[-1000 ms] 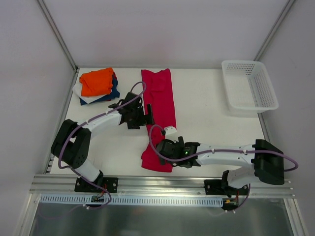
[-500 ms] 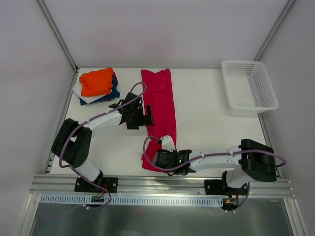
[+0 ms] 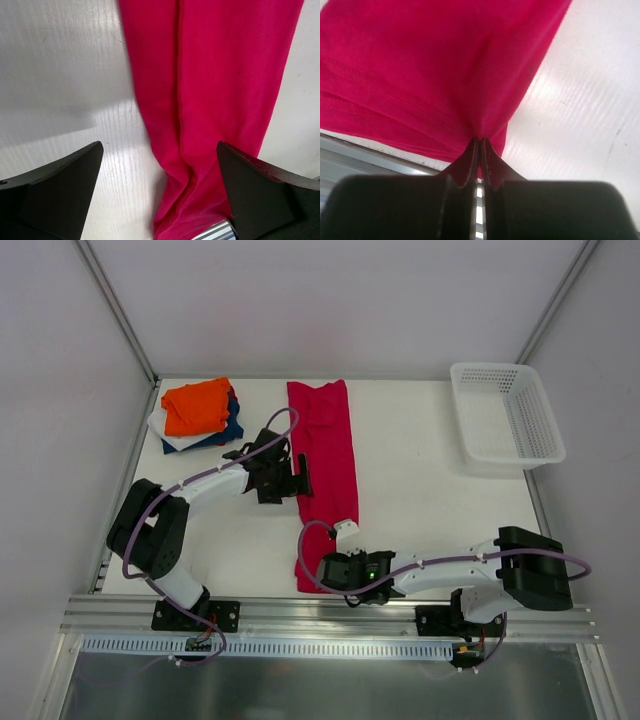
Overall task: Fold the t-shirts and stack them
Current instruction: Fold the tshirt
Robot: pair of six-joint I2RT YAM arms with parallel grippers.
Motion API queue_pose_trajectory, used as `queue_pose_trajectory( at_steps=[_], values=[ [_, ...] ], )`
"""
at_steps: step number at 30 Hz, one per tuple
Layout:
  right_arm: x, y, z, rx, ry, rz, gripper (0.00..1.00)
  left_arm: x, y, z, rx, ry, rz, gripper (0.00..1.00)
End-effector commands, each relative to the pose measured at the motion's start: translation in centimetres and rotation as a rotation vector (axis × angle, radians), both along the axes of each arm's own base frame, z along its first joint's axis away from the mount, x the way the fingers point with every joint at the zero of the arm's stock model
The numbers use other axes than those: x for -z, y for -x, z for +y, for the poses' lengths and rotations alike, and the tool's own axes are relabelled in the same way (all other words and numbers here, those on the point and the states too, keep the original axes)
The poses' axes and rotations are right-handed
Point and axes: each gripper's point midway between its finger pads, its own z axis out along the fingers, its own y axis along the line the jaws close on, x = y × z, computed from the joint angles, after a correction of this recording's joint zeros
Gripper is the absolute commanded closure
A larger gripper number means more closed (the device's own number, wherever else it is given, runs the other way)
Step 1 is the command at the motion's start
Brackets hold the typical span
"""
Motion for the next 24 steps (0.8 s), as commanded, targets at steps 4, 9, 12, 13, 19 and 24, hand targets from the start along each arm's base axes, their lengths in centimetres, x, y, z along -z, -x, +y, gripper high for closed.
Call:
queue_pose_trajectory(
  at_steps=[4, 9, 12, 13, 19, 24],
  values=[
    [-1.0, 0.0, -2.6, 0.063, 0.006, -0.040, 1.00, 0.1, -0.7, -1.0, 0.038, -0.002, 0.006, 0.01],
    [-1.0, 0.4, -3.8, 0.088, 0.035, -0.045, 1.00, 0.6, -0.7, -1.1, 0.044, -0.006, 0.018, 0.01],
    [-0.5, 0.7, -4.3, 0.090, 0.045, -0.034, 1.00, 0.8, -0.6, -1.1, 0.047, -0.009, 0.021, 0.01],
    [-0.4, 0.7, -4.4, 0.090, 0.051, -0.031, 0.98, 0.8, -0.6, -1.0, 0.047, -0.010, 0.023, 0.01],
    [-1.4, 0.2, -4.8, 0.106, 0.072, -0.066, 0.50, 0.9, 0.6, -0.9, 0.054, 0.008, 0.046, 0.01],
    [-4.0, -1.2, -4.8, 0.123, 0.036, -0.133, 0.43, -0.1, 2.3, -0.1, 0.041, 0.017, 0.025, 0.01]
  ],
)
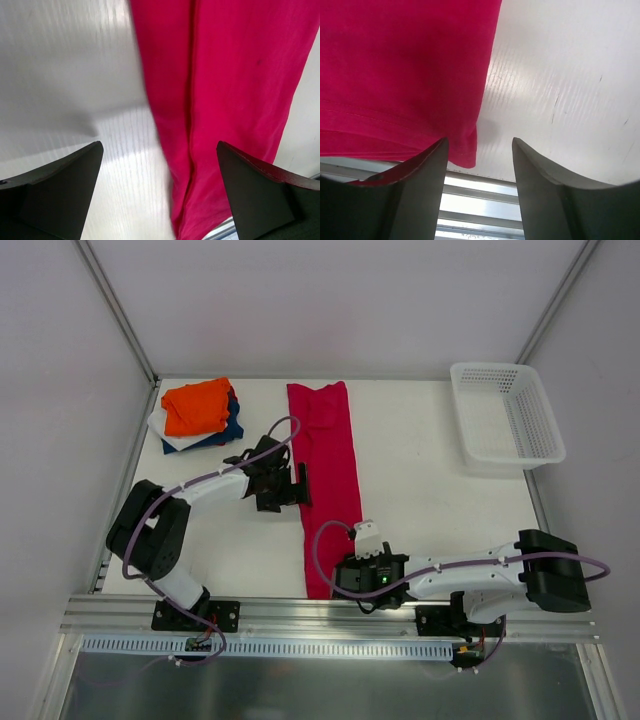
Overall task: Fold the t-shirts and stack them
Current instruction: Fold the tshirt
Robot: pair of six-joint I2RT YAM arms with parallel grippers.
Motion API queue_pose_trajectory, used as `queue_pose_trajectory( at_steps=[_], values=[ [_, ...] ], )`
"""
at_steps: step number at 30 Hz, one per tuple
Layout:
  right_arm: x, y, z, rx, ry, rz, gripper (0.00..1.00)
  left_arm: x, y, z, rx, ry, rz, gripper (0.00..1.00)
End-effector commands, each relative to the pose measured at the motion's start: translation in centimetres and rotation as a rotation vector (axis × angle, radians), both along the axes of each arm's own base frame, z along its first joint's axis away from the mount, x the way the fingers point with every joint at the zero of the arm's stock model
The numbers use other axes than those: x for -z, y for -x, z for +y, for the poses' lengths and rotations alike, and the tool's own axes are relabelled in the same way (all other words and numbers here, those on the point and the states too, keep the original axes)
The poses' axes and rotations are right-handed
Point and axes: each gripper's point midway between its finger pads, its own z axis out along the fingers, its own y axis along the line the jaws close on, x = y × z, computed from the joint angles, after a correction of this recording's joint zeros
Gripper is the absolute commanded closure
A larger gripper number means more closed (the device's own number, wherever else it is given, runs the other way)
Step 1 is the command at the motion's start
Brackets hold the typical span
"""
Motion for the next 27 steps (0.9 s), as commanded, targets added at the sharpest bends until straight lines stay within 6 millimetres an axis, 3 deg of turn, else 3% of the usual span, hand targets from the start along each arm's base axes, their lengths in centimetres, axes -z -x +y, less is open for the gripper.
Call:
queue_pose_trajectory(
  at_steps=[1, 7, 12, 16, 23, 27],
  values=[
    [-3.4, -1.7, 0.2, 0.034, -0.060, -0.080, 0.42, -1.3, 2.0, 0.3, -0.001, 0.030, -0.005, 0.01],
    [-4.8, -3.6, -0.7, 0.085, -0.135, -0.102, 0.41, -2.7, 4.9, 0.7, -0.029, 0.090, -0.011, 0.01],
    [-2.7, -4.2, -2.3, 0.138, -0.209, -0.036, 0.40, -2.2, 7.6, 0.4, -0.038, 0.115, 0.026, 0.01],
    [-2.2, -4.3, -1.5, 0.152, -0.380, 0.013, 0.40, -2.5, 8.6, -0.7, -0.020, 0.188, 0.003, 0.01],
    [-1.2, -4.2, -1.5, 0.184, -0.577, 0.109, 0.41, 0.1, 11.4, -0.7, -0.057, 0.315, 0.055, 0.01],
    [-0.6, -3.8, -0.5, 0.181, -0.671, 0.158, 0.41, 0.8, 12.5, -0.4, -0.071, 0.350, 0.059, 0.01]
  ],
)
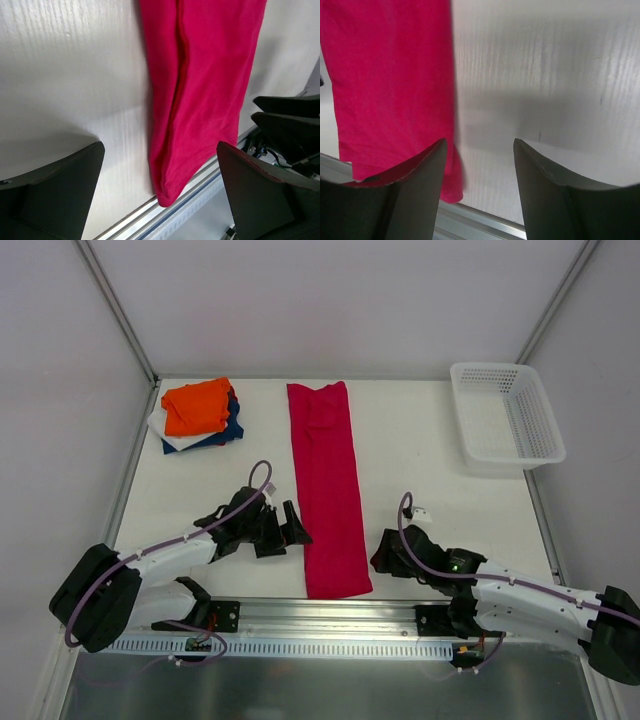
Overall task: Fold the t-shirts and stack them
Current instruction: Fold the tshirt
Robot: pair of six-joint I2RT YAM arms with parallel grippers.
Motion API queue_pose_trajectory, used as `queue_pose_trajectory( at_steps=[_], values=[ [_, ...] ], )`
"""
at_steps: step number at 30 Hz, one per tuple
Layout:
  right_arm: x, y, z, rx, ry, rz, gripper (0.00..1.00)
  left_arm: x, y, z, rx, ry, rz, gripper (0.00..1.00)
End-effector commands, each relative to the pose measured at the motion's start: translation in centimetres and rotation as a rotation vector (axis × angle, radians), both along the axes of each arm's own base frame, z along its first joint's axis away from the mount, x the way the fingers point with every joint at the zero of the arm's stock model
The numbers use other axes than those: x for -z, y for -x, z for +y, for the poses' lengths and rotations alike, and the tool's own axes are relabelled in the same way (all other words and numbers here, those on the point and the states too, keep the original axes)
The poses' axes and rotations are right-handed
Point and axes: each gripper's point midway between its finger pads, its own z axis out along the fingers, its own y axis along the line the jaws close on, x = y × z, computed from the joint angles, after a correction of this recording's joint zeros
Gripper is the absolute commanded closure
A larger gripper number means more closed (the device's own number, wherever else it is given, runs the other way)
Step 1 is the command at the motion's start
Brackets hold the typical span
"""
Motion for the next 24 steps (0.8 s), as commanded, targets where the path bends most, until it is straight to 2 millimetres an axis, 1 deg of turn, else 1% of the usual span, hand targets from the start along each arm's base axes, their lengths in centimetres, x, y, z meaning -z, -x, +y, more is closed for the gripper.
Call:
queue_pose_trajectory(
  at_steps=[1, 2, 4, 6, 15, 16, 18, 19, 23, 24],
  values=[
    [-0.6, 0.6, 2.8, -0.057, -0.163, 0.035, 0.41, 0.6, 1.3, -0.2, -0.013, 0.057, 0.023, 0.01],
    [0.2, 0.9, 2.6, -0.054, -0.159, 0.050, 0.41, 1.1, 1.9, -0.1, -0.020, 0.060, 0.036, 0.01],
    [0.3, 1.0, 3.3, -0.058, -0.195, 0.063, 0.41, 1.0, 2.1, -0.2, -0.027, 0.079, 0.026, 0.01],
    [0.7, 1.1, 3.6, -0.062, -0.204, 0.073, 0.41, 1.6, 2.9, -0.2, -0.030, 0.081, 0.042, 0.01],
    [1.1, 1.1, 3.4, -0.064, -0.192, 0.080, 0.41, 2.7, 5.8, -1.5, -0.005, 0.061, 0.090, 0.03],
    [1.2, 1.1, 3.4, -0.064, -0.190, 0.083, 0.41, 2.8, 6.3, -1.7, 0.009, 0.053, 0.093, 0.03],
    [1.1, 1.1, 3.4, -0.062, -0.193, 0.082, 0.41, 3.3, 7.2, -1.8, 0.004, 0.045, 0.121, 0.04],
    [1.2, 1.0, 3.3, -0.059, -0.192, 0.080, 0.41, 3.6, 7.9, -1.8, 0.007, 0.039, 0.137, 0.05],
    [1.4, 1.0, 3.1, -0.057, -0.188, 0.084, 0.41, 4.3, 9.4, -1.4, -0.004, 0.022, 0.168, 0.08],
    [1.3, 0.9, 3.1, -0.059, -0.189, 0.080, 0.41, 4.3, 9.6, -1.3, -0.008, 0.025, 0.169, 0.09]
  ],
)
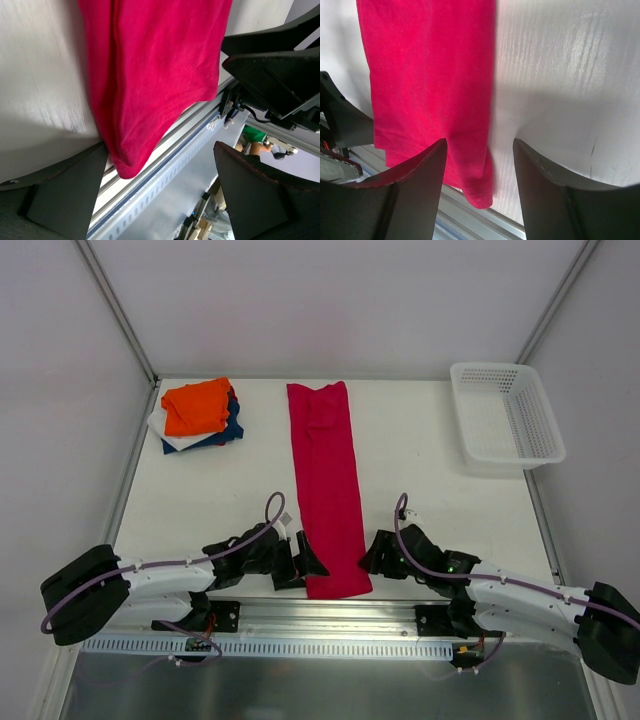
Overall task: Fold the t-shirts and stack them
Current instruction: Fold the tshirt
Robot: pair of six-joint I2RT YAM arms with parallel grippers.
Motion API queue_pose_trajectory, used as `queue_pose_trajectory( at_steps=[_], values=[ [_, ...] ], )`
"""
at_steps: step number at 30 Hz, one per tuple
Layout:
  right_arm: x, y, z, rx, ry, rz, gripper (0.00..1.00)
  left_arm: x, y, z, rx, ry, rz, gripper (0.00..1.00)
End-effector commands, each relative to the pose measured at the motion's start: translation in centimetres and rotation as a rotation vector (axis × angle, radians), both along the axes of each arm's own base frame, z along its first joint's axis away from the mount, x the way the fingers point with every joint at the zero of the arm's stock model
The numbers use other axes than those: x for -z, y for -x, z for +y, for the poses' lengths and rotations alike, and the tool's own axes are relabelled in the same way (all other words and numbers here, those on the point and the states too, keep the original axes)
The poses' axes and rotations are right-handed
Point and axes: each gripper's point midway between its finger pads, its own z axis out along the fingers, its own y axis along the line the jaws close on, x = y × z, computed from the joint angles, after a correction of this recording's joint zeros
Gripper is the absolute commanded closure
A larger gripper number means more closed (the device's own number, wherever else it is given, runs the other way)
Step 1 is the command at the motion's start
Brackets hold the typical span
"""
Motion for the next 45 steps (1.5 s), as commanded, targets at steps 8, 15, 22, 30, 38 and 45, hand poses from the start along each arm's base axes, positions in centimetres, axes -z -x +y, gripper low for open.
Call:
queue_pose_trajectory(
  at_steps=[8, 15, 22, 30, 38, 45],
  values=[
    [0.6, -0.1, -0.1, 0.000, -0.015, 0.006, 0.49, 5.5, 2.8, 5.6, -0.107, -0.205, 0.113, 0.25],
    [0.9, 0.1, 0.8, -0.015, -0.044, 0.025, 0.49, 6.3, 2.7, 6.3, -0.122, -0.245, 0.112, 0.25],
    [0.8, 0.0, 0.9, -0.012, -0.048, 0.022, 0.50, 6.9, 2.3, 6.0, -0.108, -0.301, 0.115, 0.31],
    [0.7, 0.0, 0.9, -0.010, -0.054, 0.020, 0.57, 7.7, 2.7, 5.5, -0.085, -0.325, 0.137, 0.49],
    [0.5, 0.0, 1.0, -0.014, -0.060, 0.021, 0.78, 8.2, 2.8, 5.7, -0.083, -0.341, 0.141, 0.71],
    [0.4, 0.0, 1.1, -0.014, -0.065, 0.019, 0.99, 8.2, 2.8, 5.7, -0.078, -0.346, 0.139, 1.00]
  ],
)
